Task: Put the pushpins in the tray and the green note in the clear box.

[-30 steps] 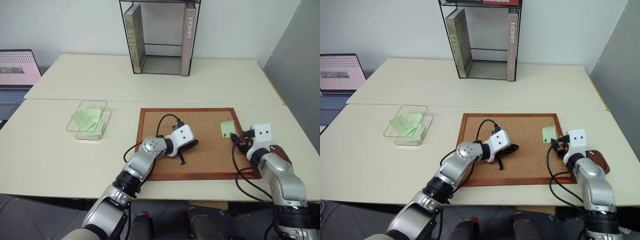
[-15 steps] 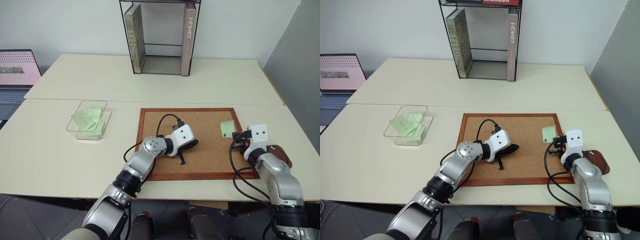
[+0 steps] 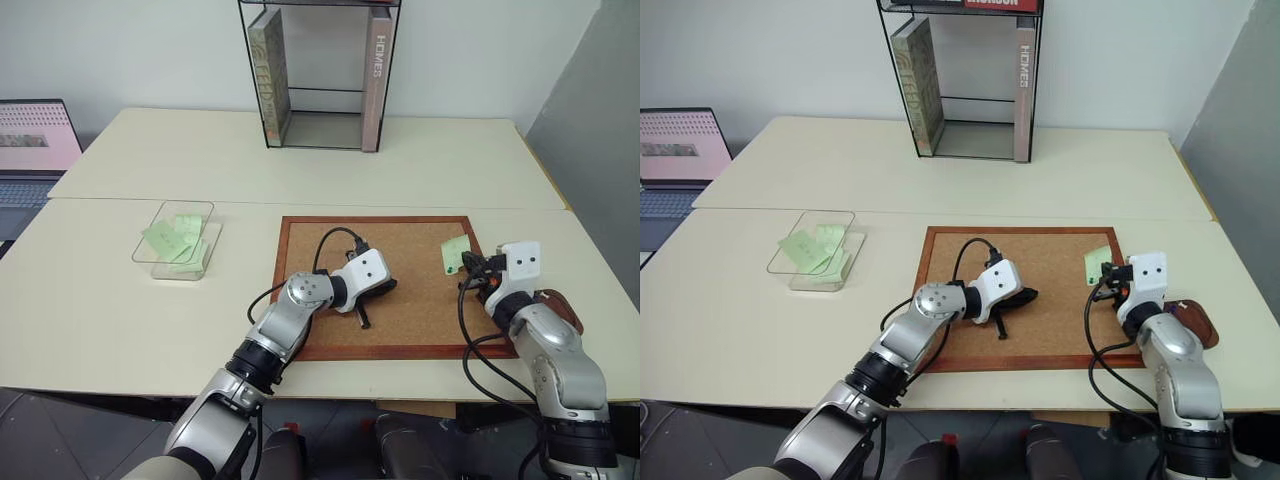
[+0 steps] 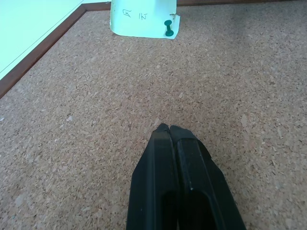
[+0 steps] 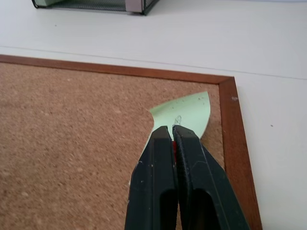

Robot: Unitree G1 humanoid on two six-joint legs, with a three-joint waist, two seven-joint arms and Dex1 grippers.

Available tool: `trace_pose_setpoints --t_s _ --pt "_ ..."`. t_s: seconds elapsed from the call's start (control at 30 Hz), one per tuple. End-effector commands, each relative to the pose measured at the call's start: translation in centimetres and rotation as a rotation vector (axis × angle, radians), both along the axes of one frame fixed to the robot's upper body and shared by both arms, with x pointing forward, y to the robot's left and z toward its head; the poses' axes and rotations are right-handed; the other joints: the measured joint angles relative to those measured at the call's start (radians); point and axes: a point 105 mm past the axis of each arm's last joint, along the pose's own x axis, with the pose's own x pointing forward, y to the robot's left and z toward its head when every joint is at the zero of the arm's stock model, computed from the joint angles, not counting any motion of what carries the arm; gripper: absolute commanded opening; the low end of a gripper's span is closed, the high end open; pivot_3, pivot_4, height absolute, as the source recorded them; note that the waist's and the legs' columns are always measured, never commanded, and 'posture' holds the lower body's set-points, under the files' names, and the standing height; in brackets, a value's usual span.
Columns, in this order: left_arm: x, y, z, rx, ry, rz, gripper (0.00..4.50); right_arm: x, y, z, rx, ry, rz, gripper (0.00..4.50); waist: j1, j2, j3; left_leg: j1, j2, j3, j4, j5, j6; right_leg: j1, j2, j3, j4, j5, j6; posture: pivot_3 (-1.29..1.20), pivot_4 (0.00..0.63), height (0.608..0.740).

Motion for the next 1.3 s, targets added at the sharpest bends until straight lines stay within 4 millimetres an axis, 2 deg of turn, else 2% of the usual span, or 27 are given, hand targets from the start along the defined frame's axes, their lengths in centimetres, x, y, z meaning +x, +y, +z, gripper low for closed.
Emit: trace_pose_setpoints --t_s 0.03,0.37,0.47,0.63,0.73,1.03,1.17,1.27,1.3 --pt "-0.2 -0.1 -0.5 0.036 0.008 -0.014 0.0 -0.1 0.3 2.0 0.011 -0.069 -0.002 0.04 0.0 0.0 0.0 0.0 0.0 0.0 0.0 0.0 0.0 0.0 0.0 0.0 0.0 0.0 0.0 0.0 0.15 0.74" --pt "-0.4 0.1 -0.7 0.044 0.012 -0.018 0.0 -2.0 -1.3 4.0 0.02 -0.111 -0.054 0.04 0.0 0.0 0.0 0.0 0.0 0.0 -0.001 0.0 0.0 0.0 0.0 0.0 0.0 0.0 -0.001 0.0 0.15 0.74" --pt "-0.4 0.1 -0.7 0.044 0.012 -0.016 0.0 -3.6 -3.3 4.3 -0.02 -0.101 -0.118 0.04 0.001 0.0 0.0 0.0 0.0 0.0 -0.001 0.0 0.0 0.0 0.0 0.0 0.0 0.0 -0.001 0.0 0.15 0.74" --pt "-0.7 0.3 -0.8 0.045 0.016 -0.018 0.0 -6.4 -6.6 3.1 -0.1 -0.012 -0.208 0.04 0.001 0.0 0.0 -0.001 0.0 -0.001 -0.001 0.0 0.0 -0.001 0.0 0.0 -0.001 -0.001 0.0 0.0 0.15 0.74" --pt "-0.6 0.4 -0.8 0.05 0.016 -0.019 0.0 -7.9 -8.9 1.7 -0.165 0.083 -0.28 0.04 -0.001 0.0 0.0 0.0 0.0 0.0 -0.001 0.0 0.0 -0.001 0.0 0.0 0.0 -0.001 -0.001 0.0 0.15 0.74" --pt "-0.5 0.2 -0.6 0.051 0.01 -0.023 0.0 -8.4 -10.3 -0.4 -0.176 0.201 -0.305 0.04 -0.003 0.0 0.0 0.001 0.001 0.001 -0.001 0.0 0.0 -0.001 0.0 0.001 0.0 -0.002 -0.001 0.0 0.15 0.74" --pt "-0.5 0.3 -0.6 0.049 0.01 -0.019 0.0 -7.9 -10.7 -0.8 -0.175 0.218 -0.303 0.67 -0.002 0.0 0.0 0.0 0.0 0.001 -0.001 0.0 0.0 -0.001 0.0 0.001 -0.001 -0.002 -0.002 0.0 0.15 0.74" --pt "-0.4 0.4 -0.6 0.047 0.01 -0.014 0.0 -7.6 -10.9 -1.3 -0.166 0.236 -0.302 1.39 -0.002 0.0 0.0 0.0 0.0 0.001 -0.001 0.0 0.0 -0.001 0.0 0.001 -0.001 -0.002 -0.001 0.0 0.15 0.74" --pt "-0.4 0.4 -0.5 0.044 0.01 -0.011 0.0 -7.6 -10.9 -1.4 -0.16 0.242 -0.3 1.51 -0.002 0.0 0.0 0.0 0.0 0.001 -0.001 0.0 0.0 -0.001 0.0 0.0 -0.001 -0.002 -0.002 0.0 0.15 0.74"
